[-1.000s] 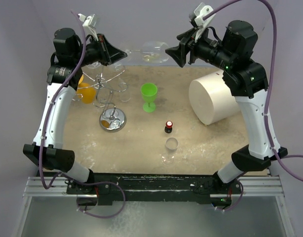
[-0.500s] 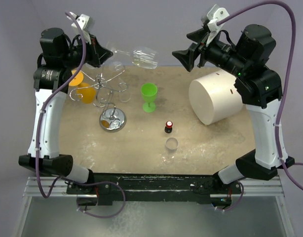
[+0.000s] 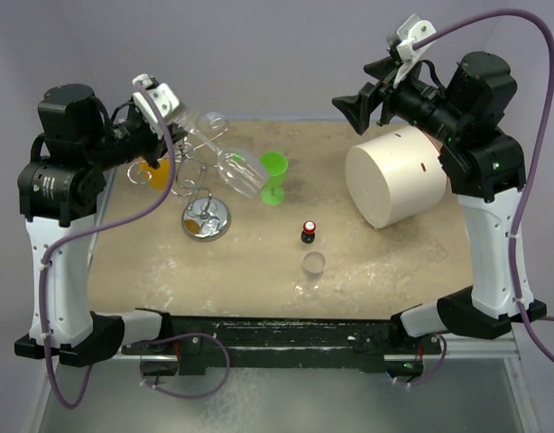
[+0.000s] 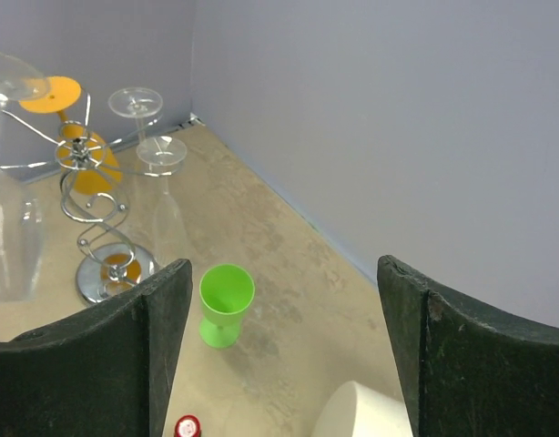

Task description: Place the wine glass upside down on the wine glass rack

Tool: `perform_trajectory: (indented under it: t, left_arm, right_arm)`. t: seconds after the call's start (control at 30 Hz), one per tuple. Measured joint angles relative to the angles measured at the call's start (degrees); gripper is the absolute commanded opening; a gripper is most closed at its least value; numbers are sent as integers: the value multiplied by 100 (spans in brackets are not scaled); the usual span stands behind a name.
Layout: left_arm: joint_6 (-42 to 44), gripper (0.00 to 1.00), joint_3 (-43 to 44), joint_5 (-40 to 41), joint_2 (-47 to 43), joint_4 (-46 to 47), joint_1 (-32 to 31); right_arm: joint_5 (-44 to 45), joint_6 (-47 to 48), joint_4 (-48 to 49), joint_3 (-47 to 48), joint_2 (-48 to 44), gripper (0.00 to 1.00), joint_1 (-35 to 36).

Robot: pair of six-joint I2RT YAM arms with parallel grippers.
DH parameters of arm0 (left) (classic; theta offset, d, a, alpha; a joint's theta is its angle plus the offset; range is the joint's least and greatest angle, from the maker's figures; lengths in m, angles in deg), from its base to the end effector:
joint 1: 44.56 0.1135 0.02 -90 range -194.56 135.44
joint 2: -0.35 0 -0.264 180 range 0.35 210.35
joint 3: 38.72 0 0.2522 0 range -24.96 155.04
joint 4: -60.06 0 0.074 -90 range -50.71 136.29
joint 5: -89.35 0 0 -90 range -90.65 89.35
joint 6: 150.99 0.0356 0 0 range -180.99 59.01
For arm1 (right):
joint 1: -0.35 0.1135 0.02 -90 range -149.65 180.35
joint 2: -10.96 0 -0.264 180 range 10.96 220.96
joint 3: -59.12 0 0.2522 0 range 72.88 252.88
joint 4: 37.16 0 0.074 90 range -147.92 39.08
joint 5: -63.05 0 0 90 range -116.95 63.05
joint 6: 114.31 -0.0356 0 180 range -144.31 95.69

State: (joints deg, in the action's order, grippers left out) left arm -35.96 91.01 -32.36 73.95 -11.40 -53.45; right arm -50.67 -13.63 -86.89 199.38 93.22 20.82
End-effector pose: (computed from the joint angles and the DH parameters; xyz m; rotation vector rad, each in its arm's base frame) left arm 0.1815 -0.0473 0.5486 0.8817 1.5787 -0.3077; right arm 0.2044 0.0916 0.6043 -0.7094 1.2683 0.4348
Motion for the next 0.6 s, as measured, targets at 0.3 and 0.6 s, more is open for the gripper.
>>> perform_trajectory:
  t: [0.3, 0.6]
  left_arm:
    - [1471, 0, -328, 295, -654, -1088, -26]
    - [2719, 0, -772, 1379, -1217, -1904, 85]
  right_arm:
    - [-155, -136, 293, -824, -280, 94, -442]
    - [-146, -98, 424, -1381, -553, 95, -549]
